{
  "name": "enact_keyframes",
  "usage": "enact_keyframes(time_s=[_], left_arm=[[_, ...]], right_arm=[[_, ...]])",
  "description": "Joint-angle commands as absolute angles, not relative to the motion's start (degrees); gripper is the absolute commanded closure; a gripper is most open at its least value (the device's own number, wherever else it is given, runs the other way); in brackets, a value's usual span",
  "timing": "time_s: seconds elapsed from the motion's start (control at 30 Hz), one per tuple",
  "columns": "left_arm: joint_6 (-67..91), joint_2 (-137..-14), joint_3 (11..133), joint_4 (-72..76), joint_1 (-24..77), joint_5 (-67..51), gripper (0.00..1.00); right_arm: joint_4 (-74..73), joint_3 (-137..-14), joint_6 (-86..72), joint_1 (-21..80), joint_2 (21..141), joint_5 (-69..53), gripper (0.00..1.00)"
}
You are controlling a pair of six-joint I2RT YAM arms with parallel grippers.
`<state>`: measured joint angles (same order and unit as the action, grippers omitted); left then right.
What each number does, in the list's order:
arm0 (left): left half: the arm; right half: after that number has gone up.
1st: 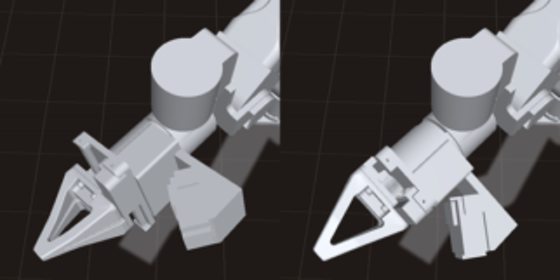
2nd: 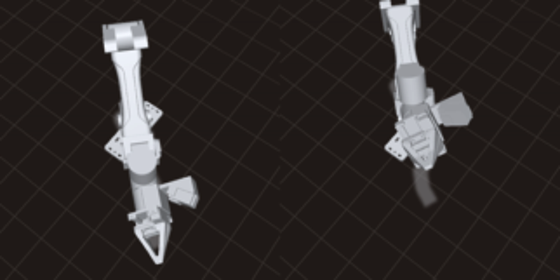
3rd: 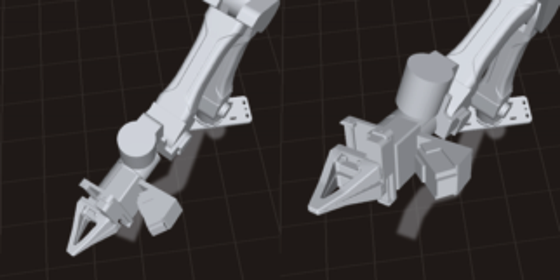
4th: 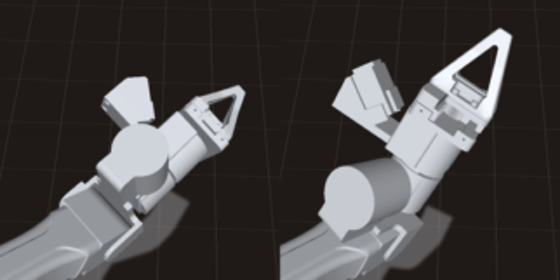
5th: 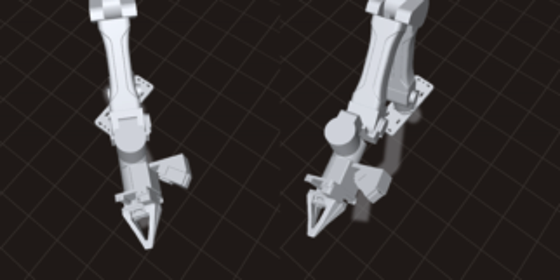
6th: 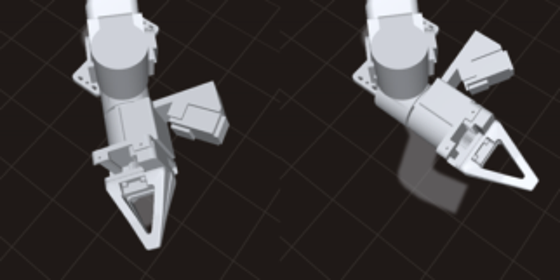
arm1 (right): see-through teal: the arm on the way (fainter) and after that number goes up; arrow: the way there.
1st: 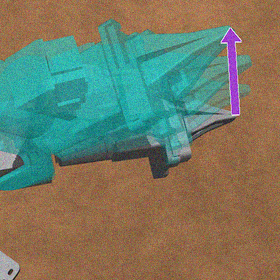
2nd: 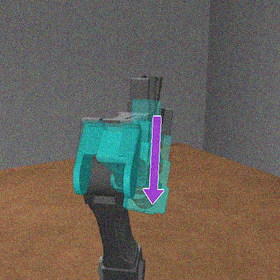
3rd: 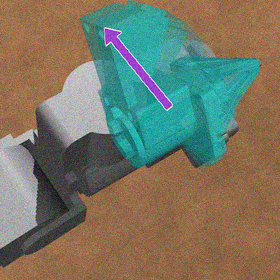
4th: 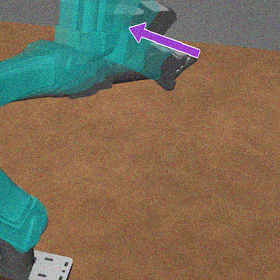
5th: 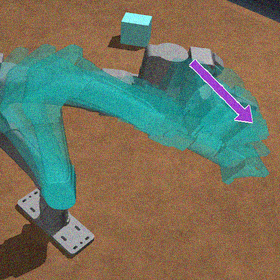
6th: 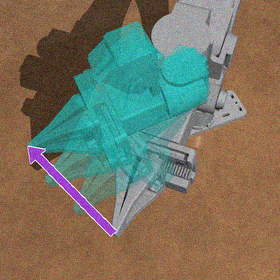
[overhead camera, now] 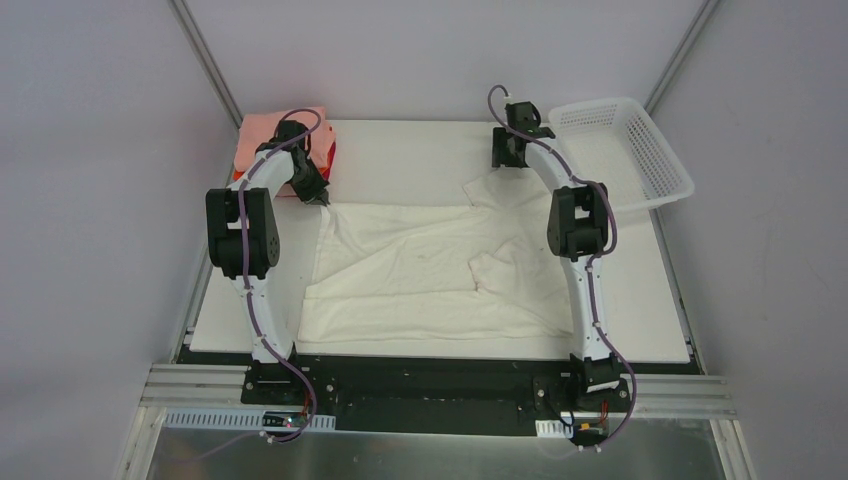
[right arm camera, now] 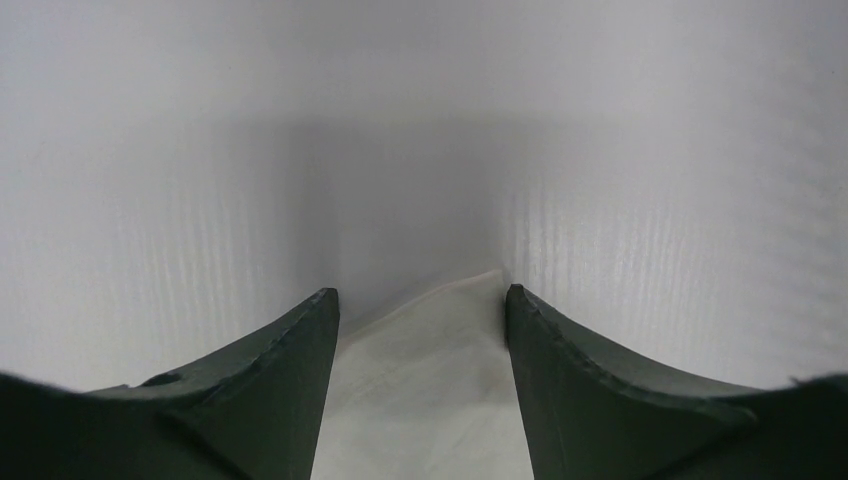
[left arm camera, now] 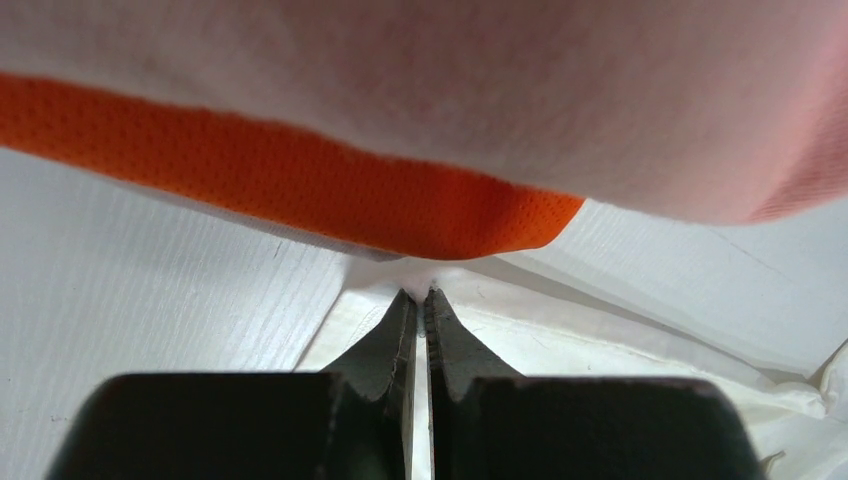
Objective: Fold and stack the t-shirts
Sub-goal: Grab the side of the flattened tshirt furthest away from the robot with both arms
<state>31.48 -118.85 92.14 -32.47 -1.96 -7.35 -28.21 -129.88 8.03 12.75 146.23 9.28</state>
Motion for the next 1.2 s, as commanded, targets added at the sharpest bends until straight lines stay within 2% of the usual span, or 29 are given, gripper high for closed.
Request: enact_keyframes(time_s=[0.0,0.2,0.43,0.57,0.67,0.77,0.8,0.83,1.03,1.17], left_arm=[[30.8,-119.4,94.0,-33.9,-2.5,-5.8,1.0],[31.2,-119.4,93.8,-33.9,-2.5,-5.7,1.0],[31.0,-119.1,93.8,-33.8,-2.5,-5.4,1.0],[30.9,-119.0,93.9,-33.8,-2.5,-5.1,1.0],[30.8,-119.0,93.9,-33.8,-2.5,-5.0,1.0],[30.8,-119.0,94.0,-33.9,-2.5,-4.9,1.0],[30.8,-118.9,94.0,-33.9,-2.5,-5.0,1.0],[30.8,-118.9,94.0,-33.8,-2.5,-5.2,1.0],[30.5,-117.8,94.0,-33.8,-2.5,-6.5,1.0],[30.4,-116.3,93.0,-33.8,-2.5,-8.5,1.0]], right_arm=[[-34.0,-129.5,8.1,10.2,146.2,4.3,0.35],[-36.3,-126.9,6.8,8.0,144.5,-4.0,0.39],[-34.5,-126.4,6.2,8.6,144.1,-0.9,0.59],[-36.1,-128.6,7.5,9.5,145.4,-0.4,0.65],[-37.7,-129.6,8.7,10.4,146.0,1.7,0.74],[-38.1,-129.0,9.1,10.7,145.7,1.4,0.89],[-37.6,-128.5,9.1,10.7,145.3,1.2,0.98],[-36.7,-127.6,9.1,10.6,144.4,1.3,1.0],[-30.7,-125.9,8.4,10.8,139.2,-1.4,1.0],[-25.5,-119.0,7.2,10.8,132.6,-4.0,1.0]])
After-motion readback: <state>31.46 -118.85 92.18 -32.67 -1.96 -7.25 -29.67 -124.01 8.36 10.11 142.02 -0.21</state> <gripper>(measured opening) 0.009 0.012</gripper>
